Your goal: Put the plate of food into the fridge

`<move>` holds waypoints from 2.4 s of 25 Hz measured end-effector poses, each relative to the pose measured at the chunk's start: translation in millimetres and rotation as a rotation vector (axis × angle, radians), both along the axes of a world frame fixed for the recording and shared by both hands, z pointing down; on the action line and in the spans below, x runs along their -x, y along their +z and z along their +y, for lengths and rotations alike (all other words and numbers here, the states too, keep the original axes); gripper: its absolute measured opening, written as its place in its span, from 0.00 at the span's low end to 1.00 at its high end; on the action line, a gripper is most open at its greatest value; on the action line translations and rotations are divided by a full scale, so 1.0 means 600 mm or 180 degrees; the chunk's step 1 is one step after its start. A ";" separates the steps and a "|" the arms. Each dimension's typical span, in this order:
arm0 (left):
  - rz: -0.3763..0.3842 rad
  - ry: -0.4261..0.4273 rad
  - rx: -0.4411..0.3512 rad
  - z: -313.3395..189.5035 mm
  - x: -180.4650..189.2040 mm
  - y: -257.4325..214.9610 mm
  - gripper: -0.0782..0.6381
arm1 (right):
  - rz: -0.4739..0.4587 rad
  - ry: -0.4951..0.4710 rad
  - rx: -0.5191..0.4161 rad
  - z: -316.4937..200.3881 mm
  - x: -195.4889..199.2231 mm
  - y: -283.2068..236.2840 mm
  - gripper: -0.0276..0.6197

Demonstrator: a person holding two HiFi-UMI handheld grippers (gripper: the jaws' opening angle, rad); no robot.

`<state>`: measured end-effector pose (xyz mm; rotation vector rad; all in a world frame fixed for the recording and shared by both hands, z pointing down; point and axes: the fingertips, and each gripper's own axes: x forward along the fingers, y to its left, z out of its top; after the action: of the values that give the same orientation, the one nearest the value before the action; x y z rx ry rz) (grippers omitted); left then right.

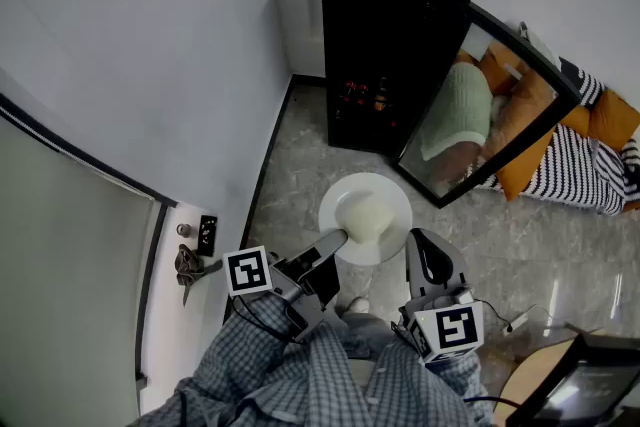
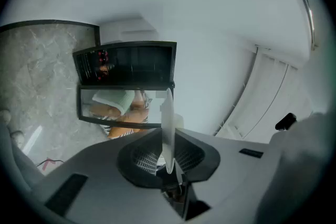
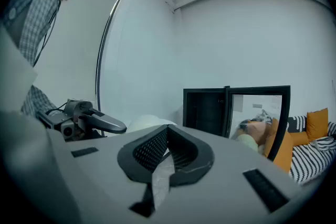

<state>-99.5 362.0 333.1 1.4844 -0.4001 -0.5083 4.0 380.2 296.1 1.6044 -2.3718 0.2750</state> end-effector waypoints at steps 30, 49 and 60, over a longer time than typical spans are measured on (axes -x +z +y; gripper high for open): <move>-0.0007 -0.0011 -0.0048 -0.016 0.018 0.009 0.18 | -0.2930 0.0530 0.0683 -0.012 -0.024 0.033 0.10; 0.0041 0.0119 -0.0020 -0.017 0.033 0.019 0.18 | -0.3060 0.0525 0.1081 -0.004 0.045 0.070 0.17; 0.0085 0.0115 -0.0051 -0.013 0.076 0.016 0.18 | -0.3212 0.0525 0.0971 -0.002 0.084 0.062 0.16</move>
<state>-144.8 354.3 342.6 1.4961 -0.3486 -0.5031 -46.2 378.9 333.3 1.7285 -2.5814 1.7330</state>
